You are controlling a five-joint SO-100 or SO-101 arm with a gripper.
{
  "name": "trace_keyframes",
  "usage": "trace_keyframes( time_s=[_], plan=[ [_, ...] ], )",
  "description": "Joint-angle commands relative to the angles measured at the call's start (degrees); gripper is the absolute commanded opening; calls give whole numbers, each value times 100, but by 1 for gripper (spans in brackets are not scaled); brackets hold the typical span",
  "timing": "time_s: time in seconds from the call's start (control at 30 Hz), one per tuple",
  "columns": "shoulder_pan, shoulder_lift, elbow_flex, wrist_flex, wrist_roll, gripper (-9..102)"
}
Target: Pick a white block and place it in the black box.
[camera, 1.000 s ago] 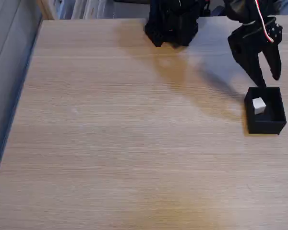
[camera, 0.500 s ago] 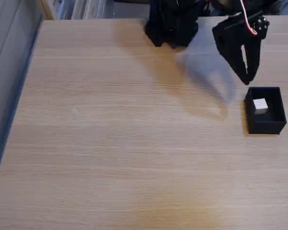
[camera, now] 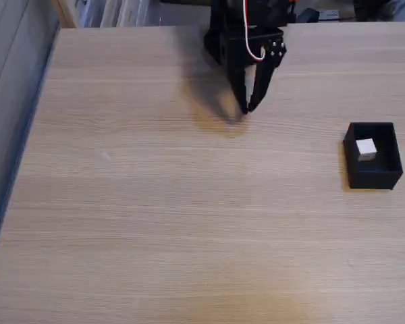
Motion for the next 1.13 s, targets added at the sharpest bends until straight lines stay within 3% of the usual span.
trace_keyframes(
  time_s=[0.0, 0.27, 1.1],
  plan=[
    [229, 606, 431, 598, 0, 0],
    [343, 1749, 1169, 1178, 475, 0],
    [510, 1775, 1661, 993, 809, 2]
  ],
)
